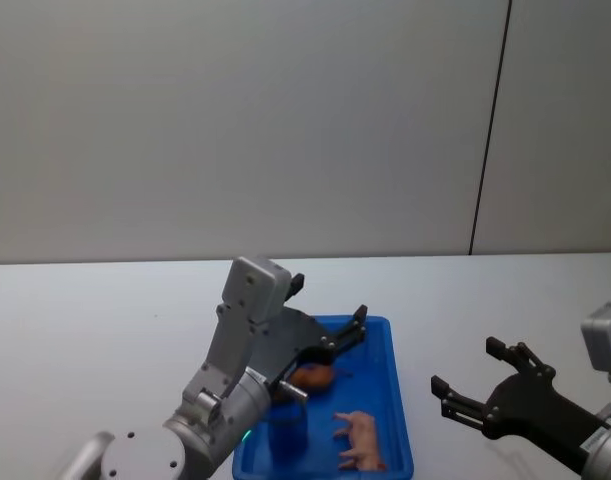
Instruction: Pick up the two dolls from the table and place them into the box.
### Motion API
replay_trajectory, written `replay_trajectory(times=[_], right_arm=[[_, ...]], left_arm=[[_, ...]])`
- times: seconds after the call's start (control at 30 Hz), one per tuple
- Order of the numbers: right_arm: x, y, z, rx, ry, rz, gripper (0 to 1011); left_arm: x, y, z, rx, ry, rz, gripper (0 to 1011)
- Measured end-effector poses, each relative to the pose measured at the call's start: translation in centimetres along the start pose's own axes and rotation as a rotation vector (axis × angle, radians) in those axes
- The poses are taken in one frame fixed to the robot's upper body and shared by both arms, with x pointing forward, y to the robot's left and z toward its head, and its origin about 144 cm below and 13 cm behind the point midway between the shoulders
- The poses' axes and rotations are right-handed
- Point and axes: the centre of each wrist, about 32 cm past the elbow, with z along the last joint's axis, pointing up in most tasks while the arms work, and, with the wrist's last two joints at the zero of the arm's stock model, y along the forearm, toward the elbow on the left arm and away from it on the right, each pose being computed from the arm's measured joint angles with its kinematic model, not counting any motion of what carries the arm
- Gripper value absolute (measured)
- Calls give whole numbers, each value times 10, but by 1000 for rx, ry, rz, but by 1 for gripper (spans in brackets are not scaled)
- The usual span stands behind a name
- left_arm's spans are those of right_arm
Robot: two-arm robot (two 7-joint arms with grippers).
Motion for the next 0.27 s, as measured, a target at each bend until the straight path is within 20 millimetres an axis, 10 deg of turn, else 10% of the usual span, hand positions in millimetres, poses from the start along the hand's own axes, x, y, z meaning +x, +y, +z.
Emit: replay_trajectory(times=[0.27], right_arm=[[0, 0, 0, 0, 0, 0, 1001]], left_arm=[[-2, -6, 3, -15, -2, -25, 1001]])
